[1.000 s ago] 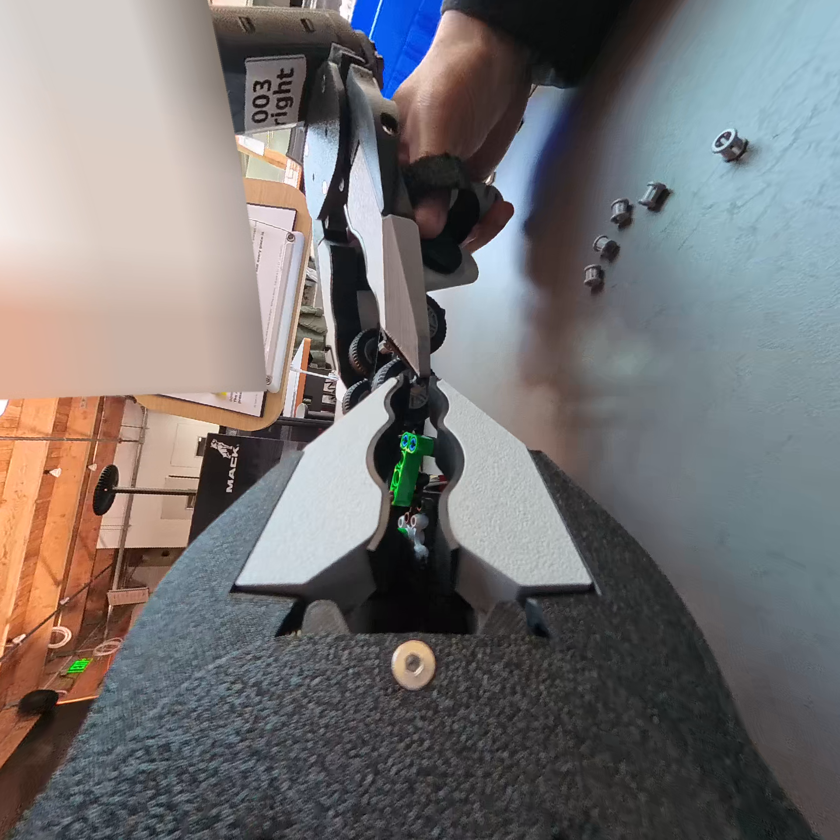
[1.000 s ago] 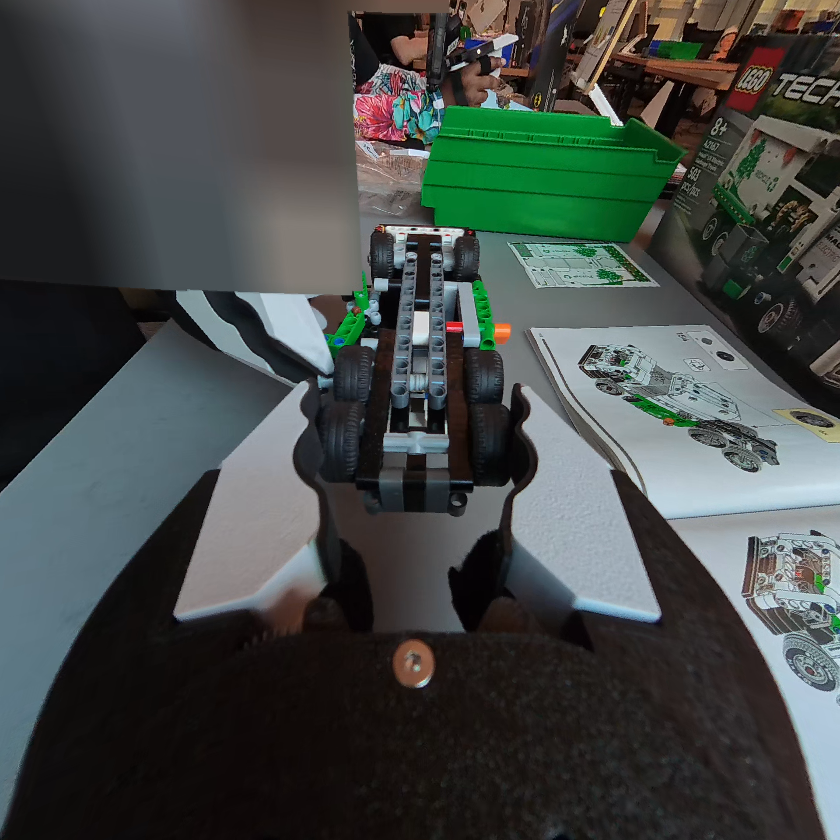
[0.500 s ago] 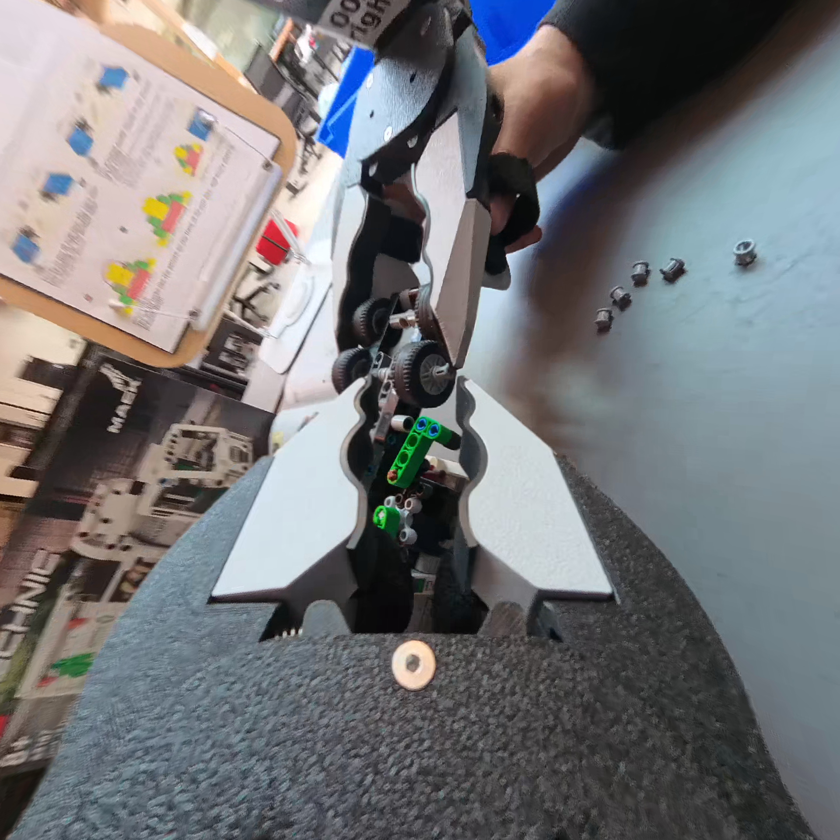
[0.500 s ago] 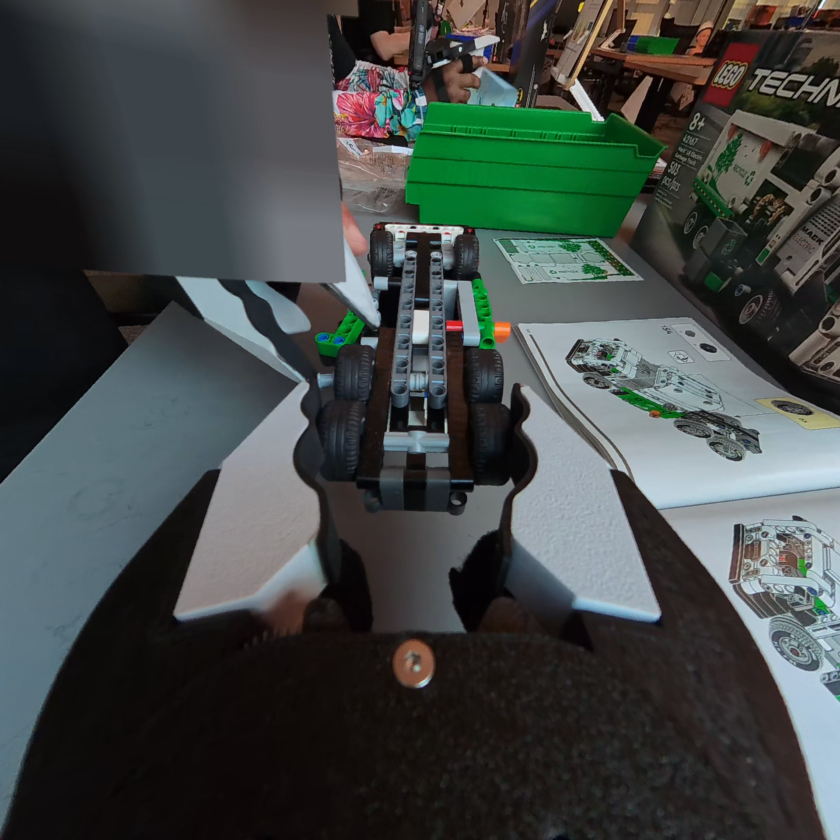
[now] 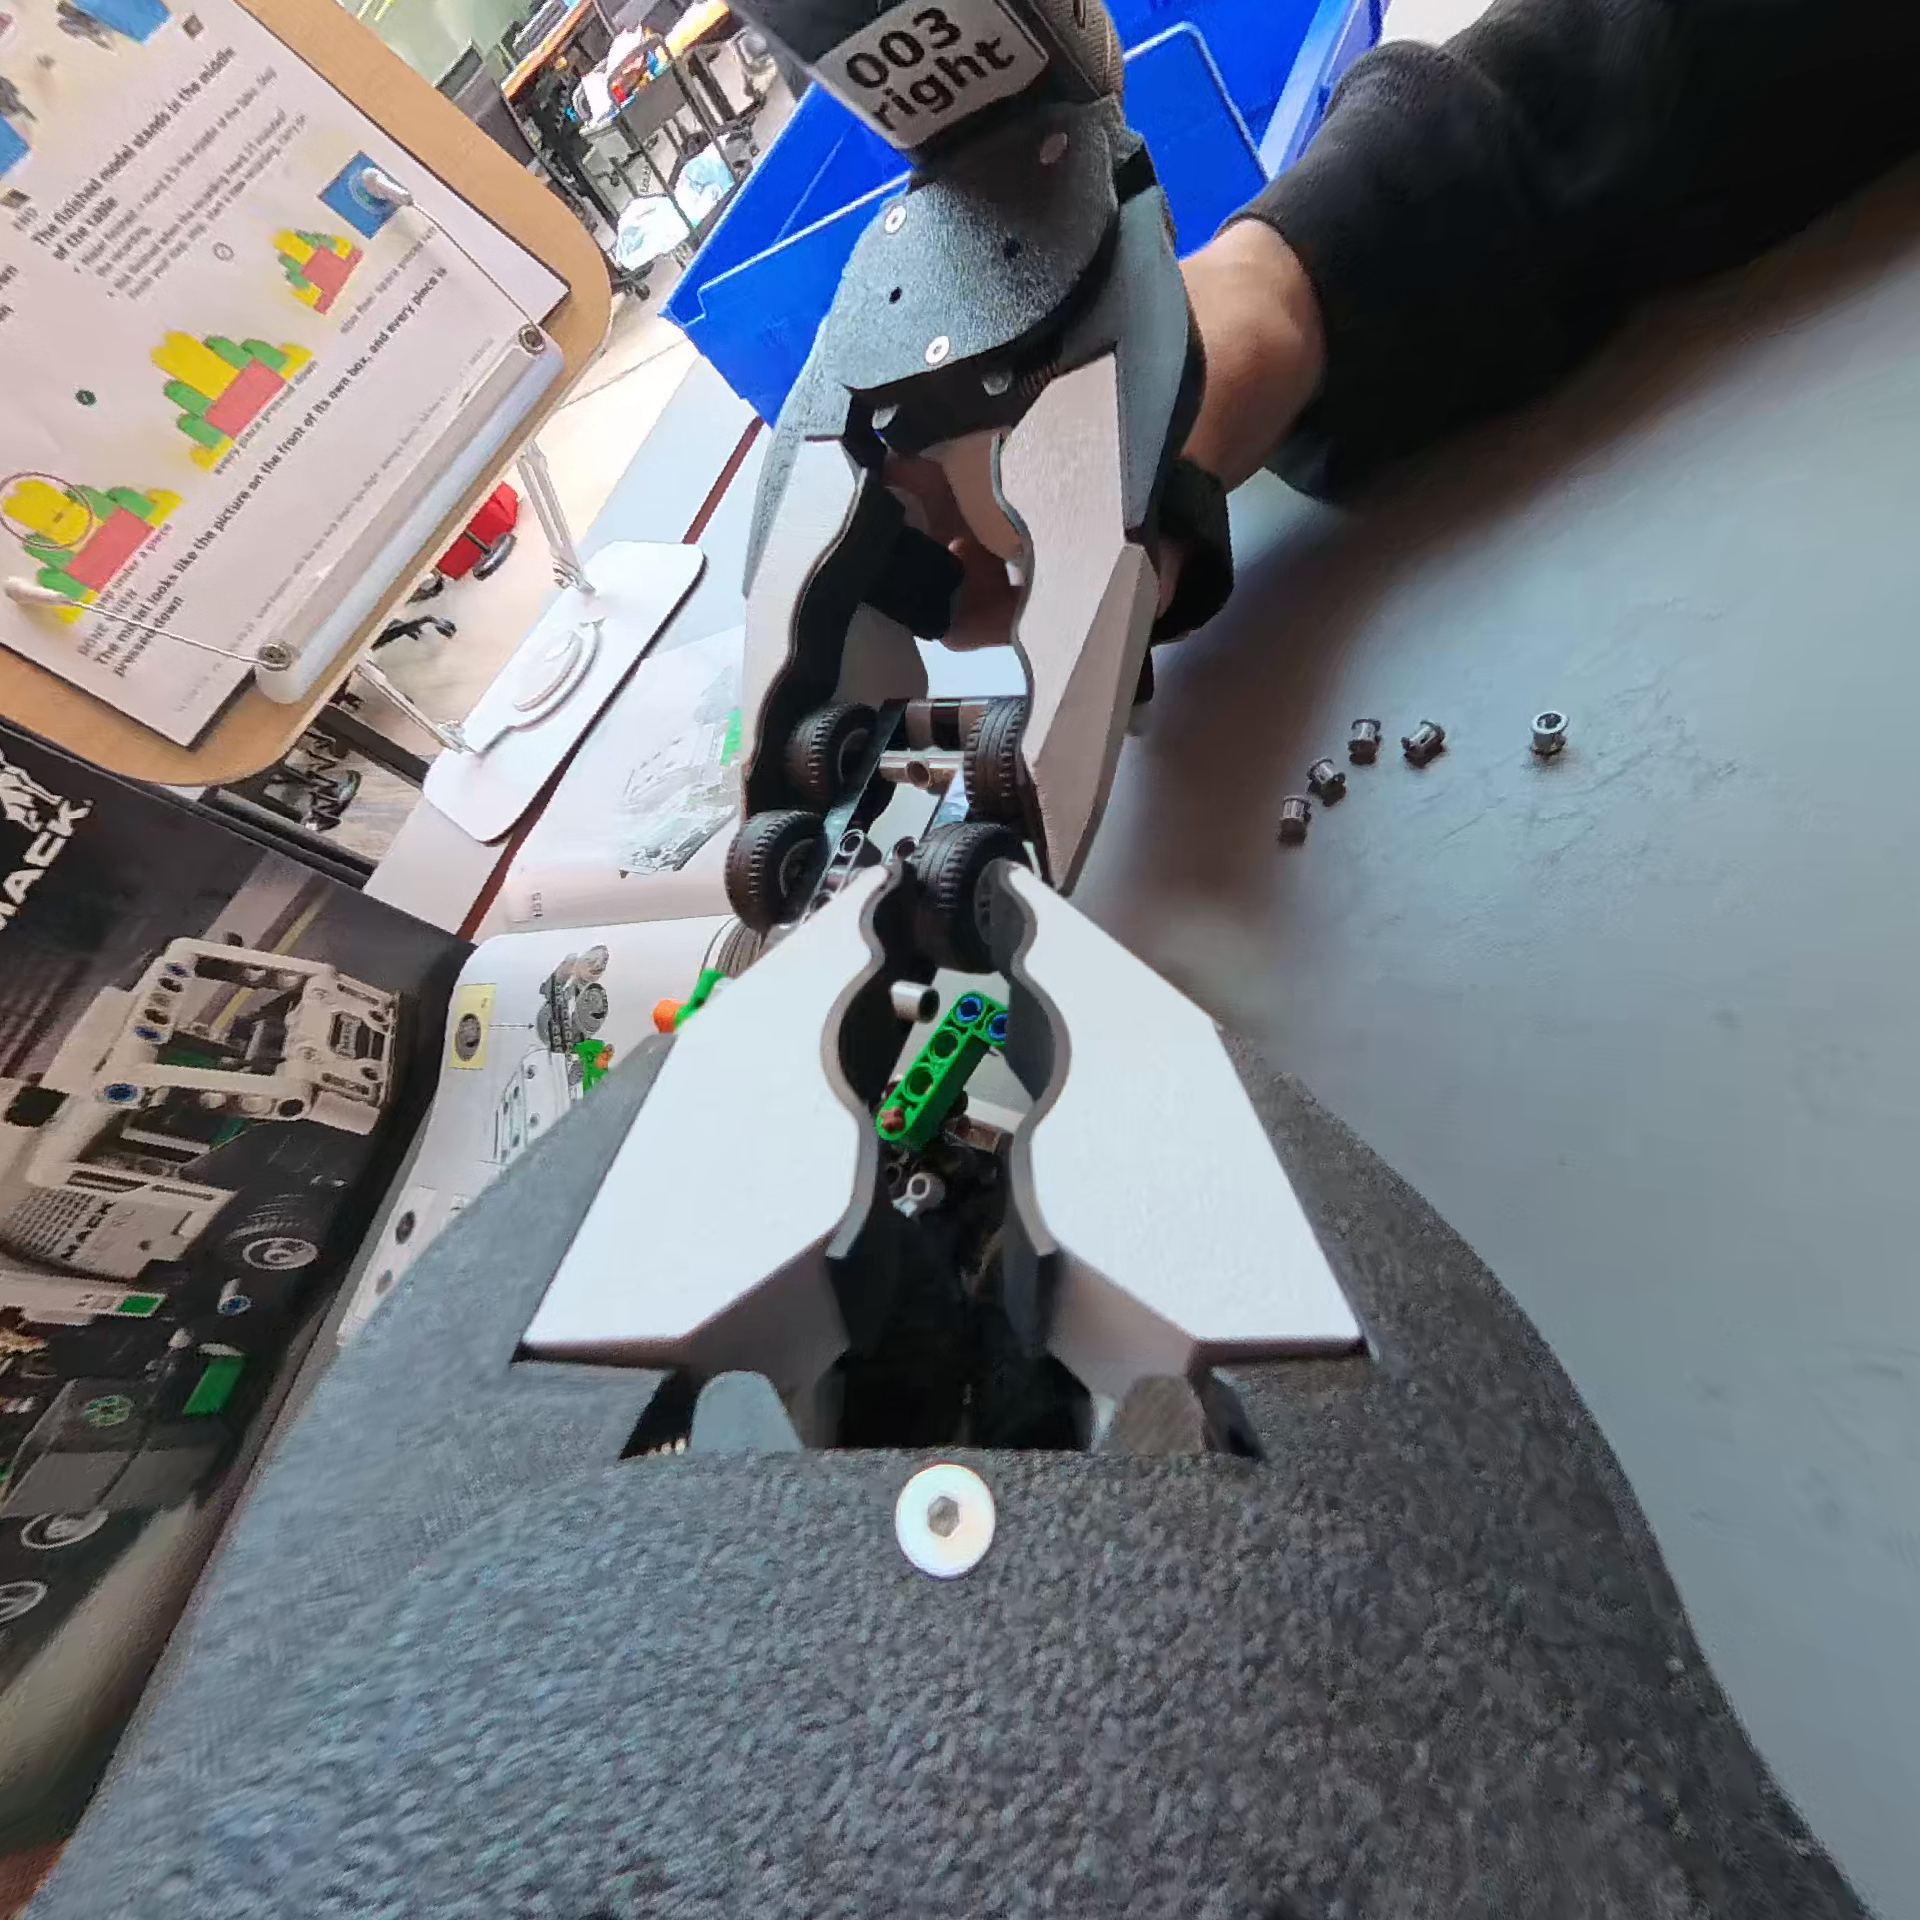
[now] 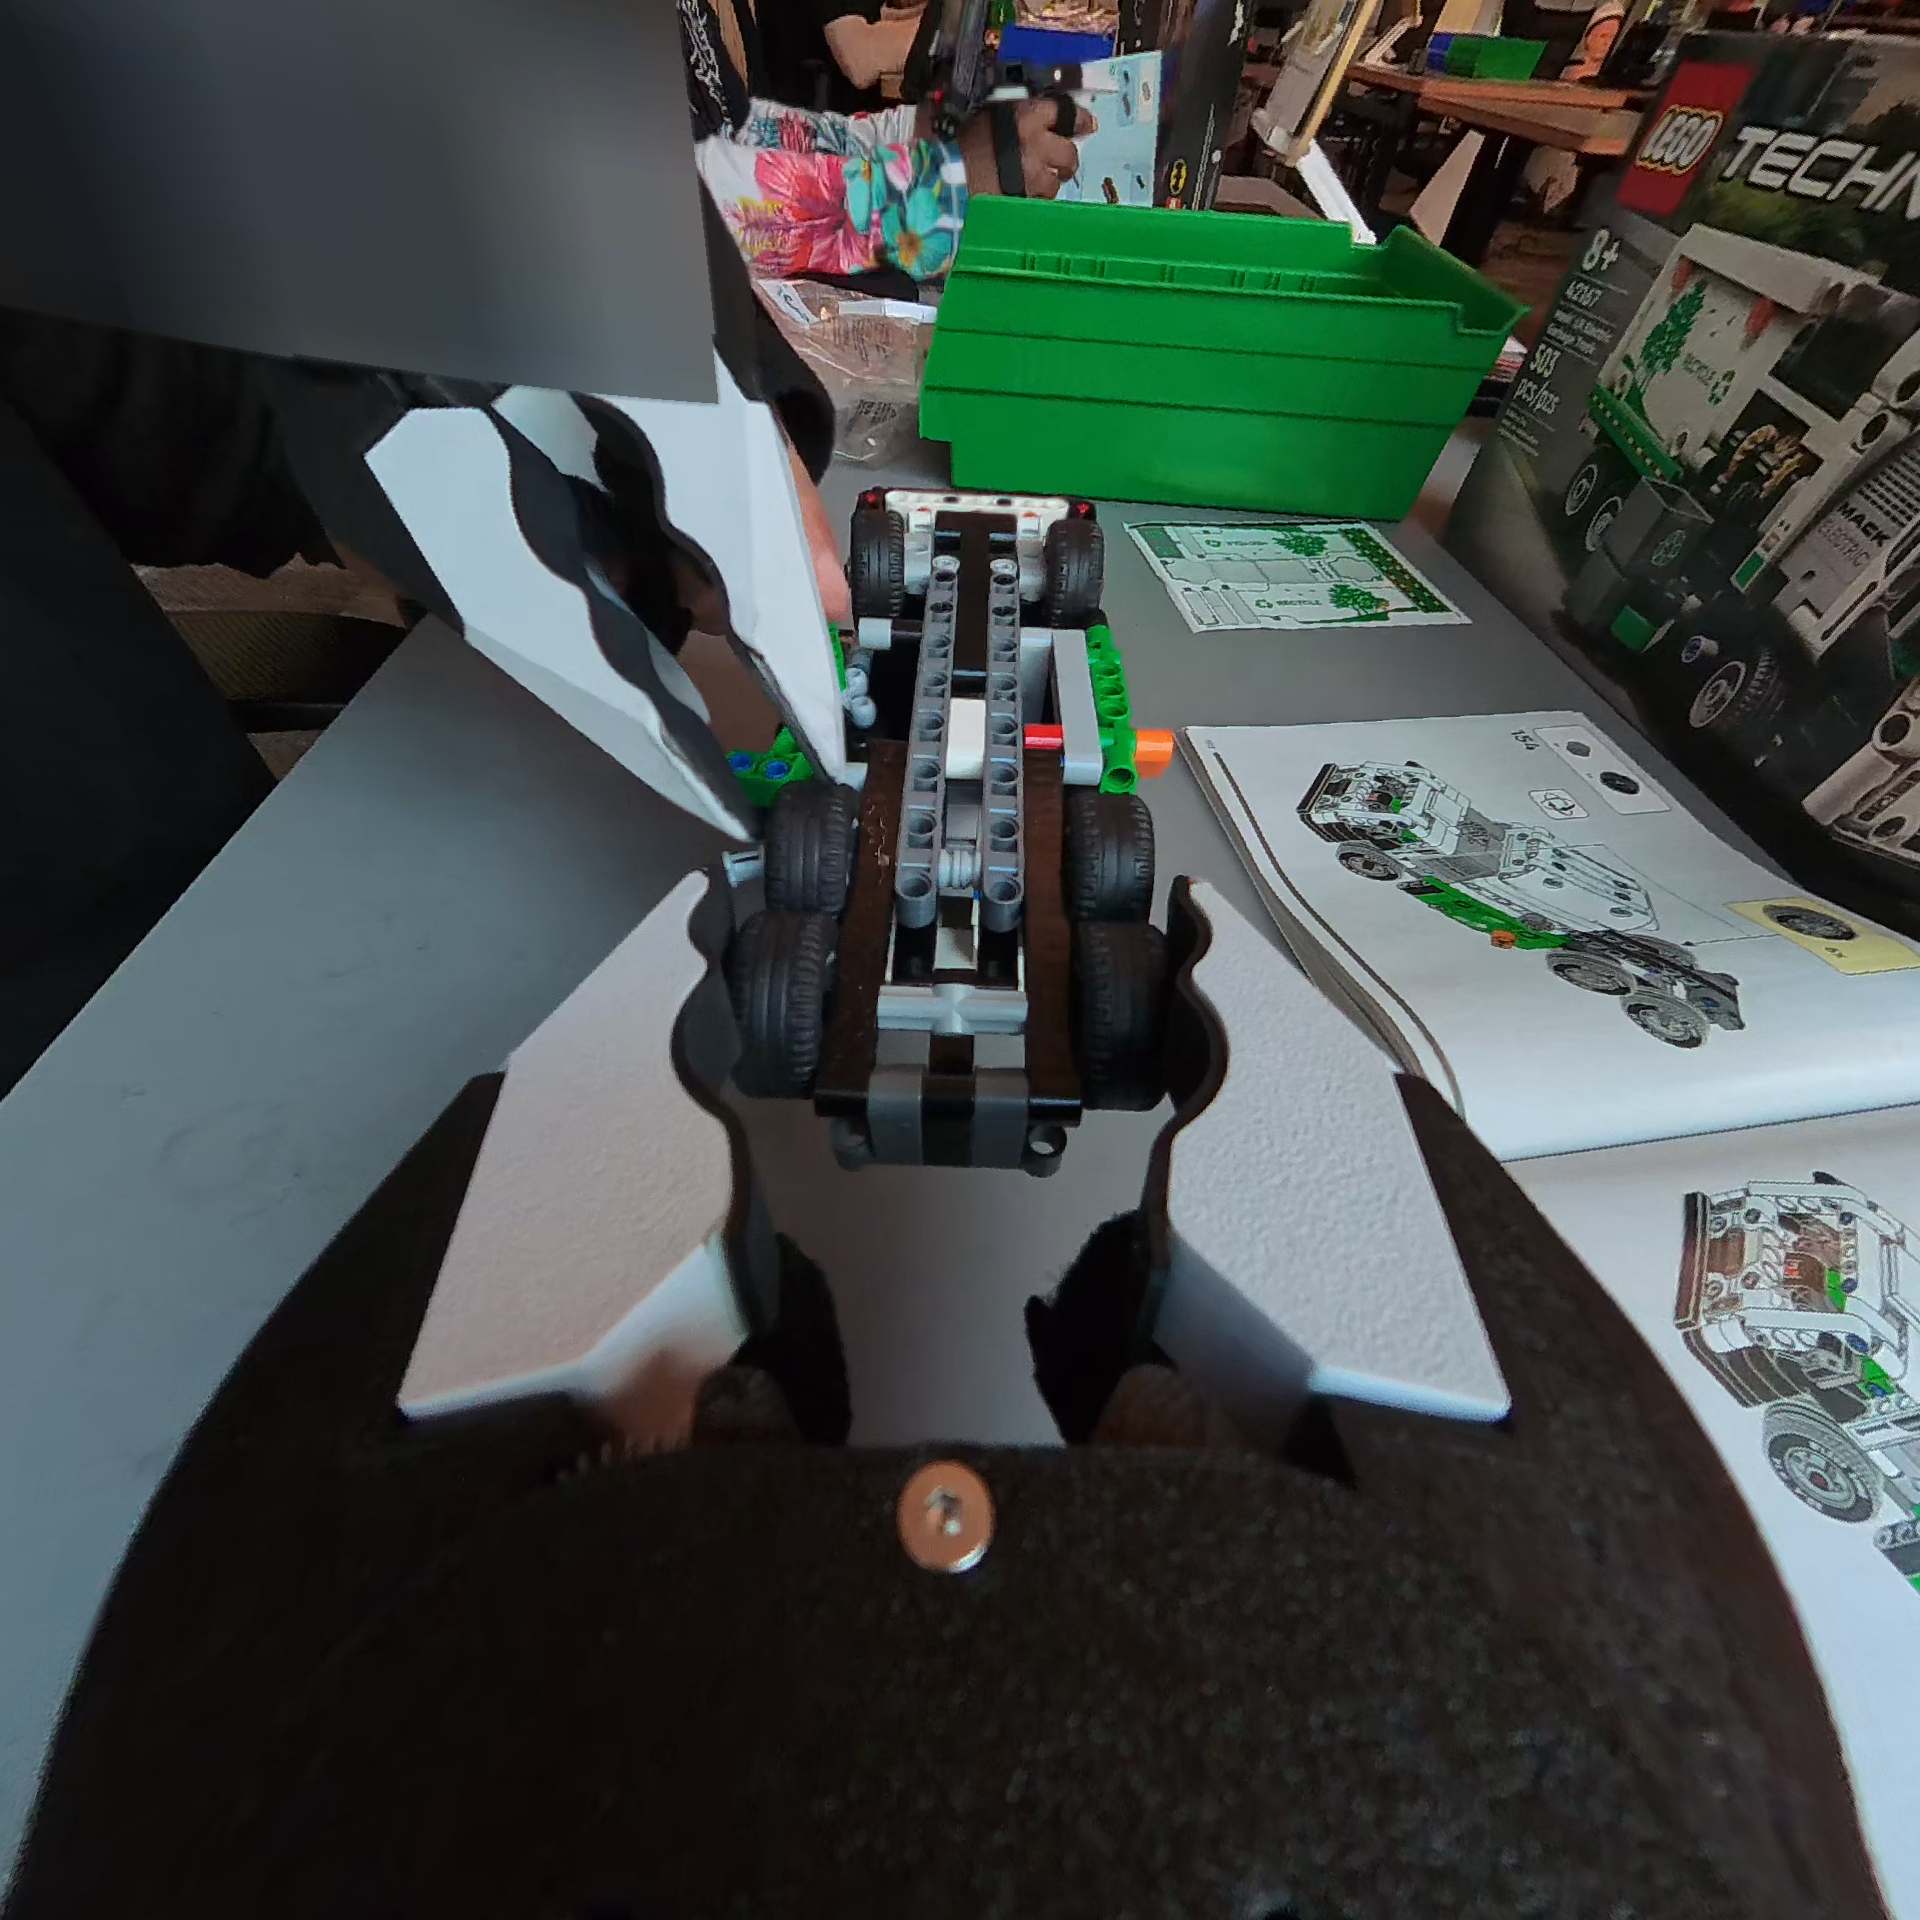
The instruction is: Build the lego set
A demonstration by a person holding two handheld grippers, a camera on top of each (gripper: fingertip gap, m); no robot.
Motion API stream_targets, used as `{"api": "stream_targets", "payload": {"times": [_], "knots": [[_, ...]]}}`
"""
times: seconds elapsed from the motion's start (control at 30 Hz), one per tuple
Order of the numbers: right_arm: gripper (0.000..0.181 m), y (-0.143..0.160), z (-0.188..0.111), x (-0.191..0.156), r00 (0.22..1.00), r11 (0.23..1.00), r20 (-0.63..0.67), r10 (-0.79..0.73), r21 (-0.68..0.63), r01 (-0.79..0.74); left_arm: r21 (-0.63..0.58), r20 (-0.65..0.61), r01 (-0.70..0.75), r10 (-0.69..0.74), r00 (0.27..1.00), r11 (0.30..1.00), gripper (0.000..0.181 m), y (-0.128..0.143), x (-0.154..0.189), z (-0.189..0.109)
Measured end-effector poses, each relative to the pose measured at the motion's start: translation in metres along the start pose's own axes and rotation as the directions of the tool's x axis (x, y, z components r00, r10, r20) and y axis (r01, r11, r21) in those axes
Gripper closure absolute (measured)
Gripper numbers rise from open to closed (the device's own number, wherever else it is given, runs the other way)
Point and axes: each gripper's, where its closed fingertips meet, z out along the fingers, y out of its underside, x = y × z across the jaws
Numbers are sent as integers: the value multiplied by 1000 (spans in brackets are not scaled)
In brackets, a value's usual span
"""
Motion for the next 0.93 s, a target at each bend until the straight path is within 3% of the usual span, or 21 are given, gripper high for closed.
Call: {"api": "stream_targets", "payload": {"times": [0.27,0.5,0.6,0.7,0.93], "knots": [[99,-1,1,0,1000,1000,0,8,5,-8,11,1,19,-19,1000,1000,158,-3,-5,-6],[100,-1,1,0,1000,1000,1,16,4,-16,18,-56,96,-95,994,995,134,-1,-10,-14],[100,-1,1,0,1000,1000,2,21,4,-21,-38,-79,125,-127,989,991,112,9,-9,-10],[99,-1,1,1,1000,1000,5,26,5,-26,-64,-168,162,-171,971,985,108,10,1,-7],[100,-1,1,0,1000,1000,3,21,2,-21,-245,-227,57,-115,967,968,100,21,-6,2]]}}
